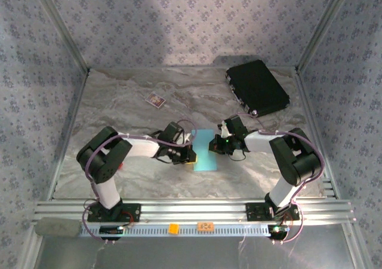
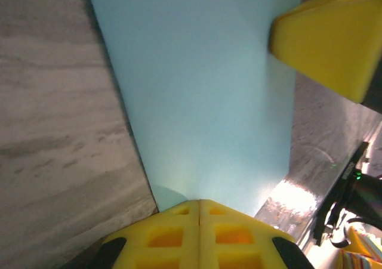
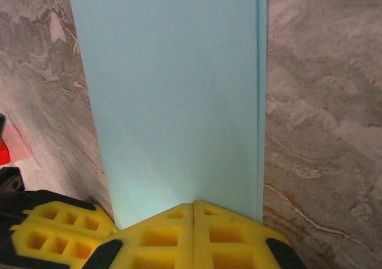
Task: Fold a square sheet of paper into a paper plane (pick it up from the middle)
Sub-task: First fold the square sheet of paper in half at the center of the table.
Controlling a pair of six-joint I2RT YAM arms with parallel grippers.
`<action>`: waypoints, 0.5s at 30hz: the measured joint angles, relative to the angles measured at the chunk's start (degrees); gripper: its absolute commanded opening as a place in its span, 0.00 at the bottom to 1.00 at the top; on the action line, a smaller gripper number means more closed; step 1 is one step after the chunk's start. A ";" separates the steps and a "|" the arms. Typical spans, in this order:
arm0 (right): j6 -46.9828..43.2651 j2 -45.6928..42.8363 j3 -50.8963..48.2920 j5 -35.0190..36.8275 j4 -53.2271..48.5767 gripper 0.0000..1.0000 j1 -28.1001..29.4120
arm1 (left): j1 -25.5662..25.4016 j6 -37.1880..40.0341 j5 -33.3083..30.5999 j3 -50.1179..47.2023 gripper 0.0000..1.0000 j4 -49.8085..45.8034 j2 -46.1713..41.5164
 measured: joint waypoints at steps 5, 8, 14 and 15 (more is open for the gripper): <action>0.00 -0.09 -0.11 0.09 0.07 0.00 0.00 | 0.00 1.49 -0.26 -1.09 0.02 0.81 -0.74; 0.00 -0.09 -0.11 0.09 0.07 0.00 0.02 | 0.00 1.46 -0.11 -1.07 0.03 0.81 -0.76; 0.00 -0.35 -0.22 0.35 -0.09 0.00 0.00 | 0.20 0.74 0.22 2.08 0.03 -1.62 -0.85; 0.00 -0.37 -0.24 0.44 -0.09 0.00 0.00 | 0.31 0.57 0.37 3.13 0.03 -1.64 -0.85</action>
